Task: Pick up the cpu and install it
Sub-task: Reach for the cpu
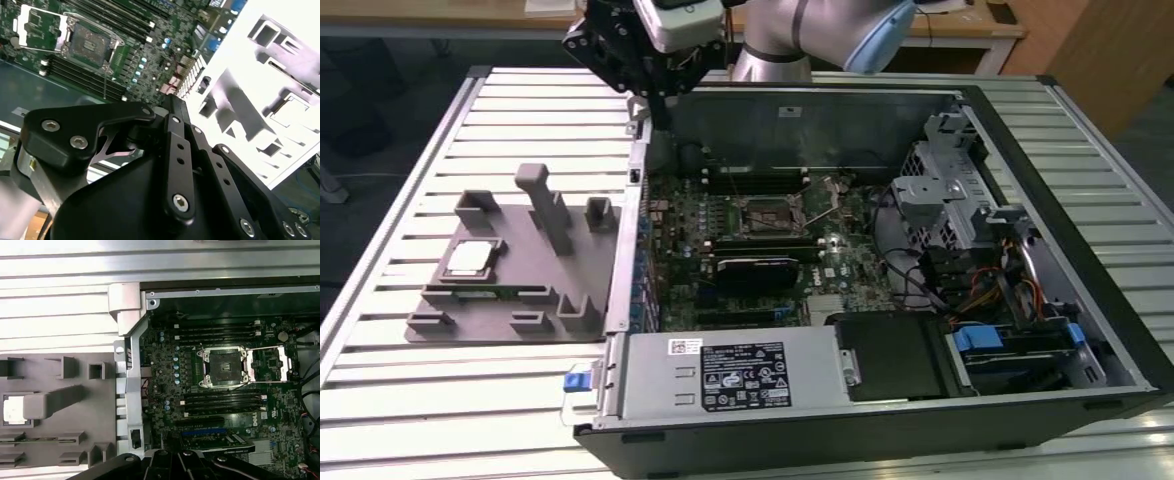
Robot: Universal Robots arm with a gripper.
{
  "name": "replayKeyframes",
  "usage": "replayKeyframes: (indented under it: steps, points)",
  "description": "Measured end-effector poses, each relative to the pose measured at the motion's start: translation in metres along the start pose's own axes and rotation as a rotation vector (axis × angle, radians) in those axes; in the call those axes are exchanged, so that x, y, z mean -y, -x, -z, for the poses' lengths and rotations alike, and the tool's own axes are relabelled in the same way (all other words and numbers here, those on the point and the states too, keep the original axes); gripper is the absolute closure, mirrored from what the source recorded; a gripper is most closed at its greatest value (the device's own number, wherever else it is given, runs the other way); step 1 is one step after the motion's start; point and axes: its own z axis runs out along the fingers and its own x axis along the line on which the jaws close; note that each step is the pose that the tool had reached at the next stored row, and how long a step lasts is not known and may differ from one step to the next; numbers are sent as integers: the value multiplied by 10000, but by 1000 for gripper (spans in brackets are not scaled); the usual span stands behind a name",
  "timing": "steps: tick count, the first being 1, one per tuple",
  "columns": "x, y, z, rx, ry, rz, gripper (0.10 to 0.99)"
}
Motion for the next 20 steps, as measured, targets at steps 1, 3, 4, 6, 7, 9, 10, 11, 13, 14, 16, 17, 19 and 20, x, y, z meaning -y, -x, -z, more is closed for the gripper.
replayKeyframes:
  steps: [1,3,4,6,7,9,10,11,13,14,16,17,19,20]
  points:
    - [2,-30,2,14,1,2,980]
    - [7,-95,4,46,5,1,980]
    - [9,-125,5,62,6,2,980]
    - [16,-214,9,107,10,5,980]
    - [18,-243,10,122,12,6,980]
    - [23,-306,13,153,14,6,980]
    - [25,-337,14,169,15,7,980]
    - [27,-368,15,185,17,8,980]
    - [32,-428,18,217,20,9,980]
    - [34,-457,20,231,20,9,980]
    - [38,-513,22,260,23,10,980]
    - [40,-542,23,274,24,12,980]
    - [45,-600,26,303,27,14,980]
    - [47,-632,26,319,29,14,980]
